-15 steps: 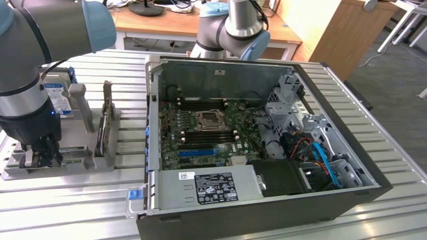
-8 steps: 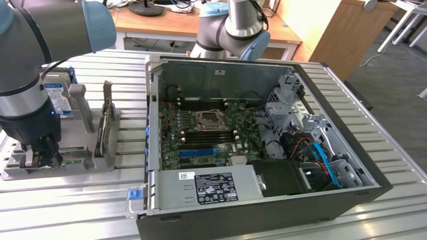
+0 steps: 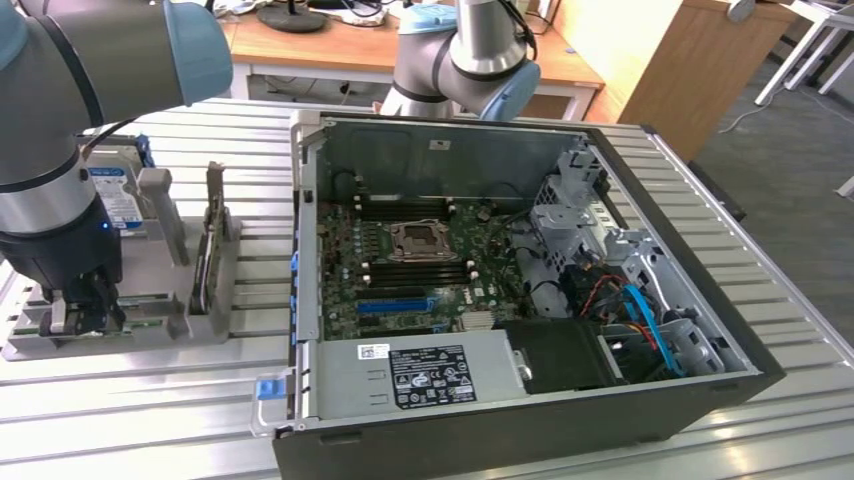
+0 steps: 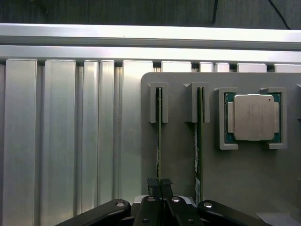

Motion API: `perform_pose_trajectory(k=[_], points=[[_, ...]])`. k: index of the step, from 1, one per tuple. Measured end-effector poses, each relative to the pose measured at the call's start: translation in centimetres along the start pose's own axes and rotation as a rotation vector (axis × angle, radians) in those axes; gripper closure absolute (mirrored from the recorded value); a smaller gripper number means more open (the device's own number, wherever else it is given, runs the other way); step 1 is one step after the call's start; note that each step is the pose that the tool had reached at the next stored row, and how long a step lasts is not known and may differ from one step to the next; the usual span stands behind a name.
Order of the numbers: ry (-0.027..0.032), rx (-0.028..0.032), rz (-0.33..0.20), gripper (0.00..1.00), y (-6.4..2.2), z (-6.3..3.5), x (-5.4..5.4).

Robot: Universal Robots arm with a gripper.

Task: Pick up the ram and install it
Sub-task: 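Pick up the ram and move it above insertion slot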

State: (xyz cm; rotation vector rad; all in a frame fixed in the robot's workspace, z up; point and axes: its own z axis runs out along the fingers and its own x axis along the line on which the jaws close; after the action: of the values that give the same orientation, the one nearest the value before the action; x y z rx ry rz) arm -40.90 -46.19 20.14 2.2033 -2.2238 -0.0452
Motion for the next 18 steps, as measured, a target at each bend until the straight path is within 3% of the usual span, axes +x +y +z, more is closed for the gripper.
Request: perform_pose_trajectory(k=[18], points=[[0.0006,-0.0003,-0.017,0.88,0.00,-0.11,-0.01]])
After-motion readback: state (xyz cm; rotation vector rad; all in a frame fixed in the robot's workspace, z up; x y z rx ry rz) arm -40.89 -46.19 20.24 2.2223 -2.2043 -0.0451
